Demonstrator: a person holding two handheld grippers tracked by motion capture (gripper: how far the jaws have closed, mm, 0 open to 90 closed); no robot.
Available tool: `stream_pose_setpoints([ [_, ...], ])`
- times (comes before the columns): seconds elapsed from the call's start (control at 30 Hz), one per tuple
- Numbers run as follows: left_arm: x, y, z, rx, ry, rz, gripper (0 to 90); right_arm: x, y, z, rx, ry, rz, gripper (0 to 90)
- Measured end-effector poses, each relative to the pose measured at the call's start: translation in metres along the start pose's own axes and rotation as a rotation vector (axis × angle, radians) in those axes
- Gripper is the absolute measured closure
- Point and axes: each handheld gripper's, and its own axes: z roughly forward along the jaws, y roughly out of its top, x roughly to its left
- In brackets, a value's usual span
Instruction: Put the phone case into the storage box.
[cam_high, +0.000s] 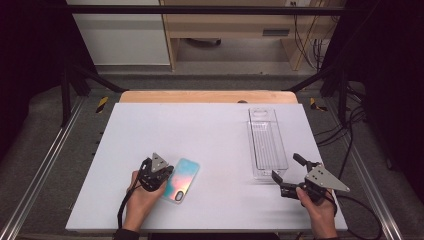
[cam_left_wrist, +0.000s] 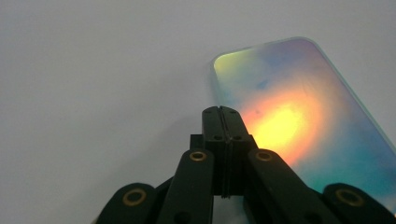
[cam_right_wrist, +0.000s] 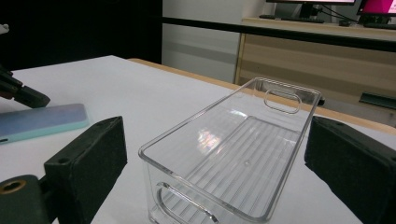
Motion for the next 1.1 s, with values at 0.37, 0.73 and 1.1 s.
stream_pose_setpoints([
  [0.37,-0.0013,0.0029,-0.0001,-0.006,-0.004,0.004,90.0,0.0004,-0.0007,-0.0016,0.003,-0.004,0.004,5.8],
  [0.73,-0.0021,0.003,-0.0008,-0.003,0.0,0.008,90.0,-0.0016,-0.0044,-0.0015,0.016,-0.016,0.011,5.7],
  [1.1,-0.0025,0.0027,-0.0008,0.0,0.003,0.008,90.0,-0.0015,-0.0039,-0.0019,0.013,-0.017,0.0,5.8],
])
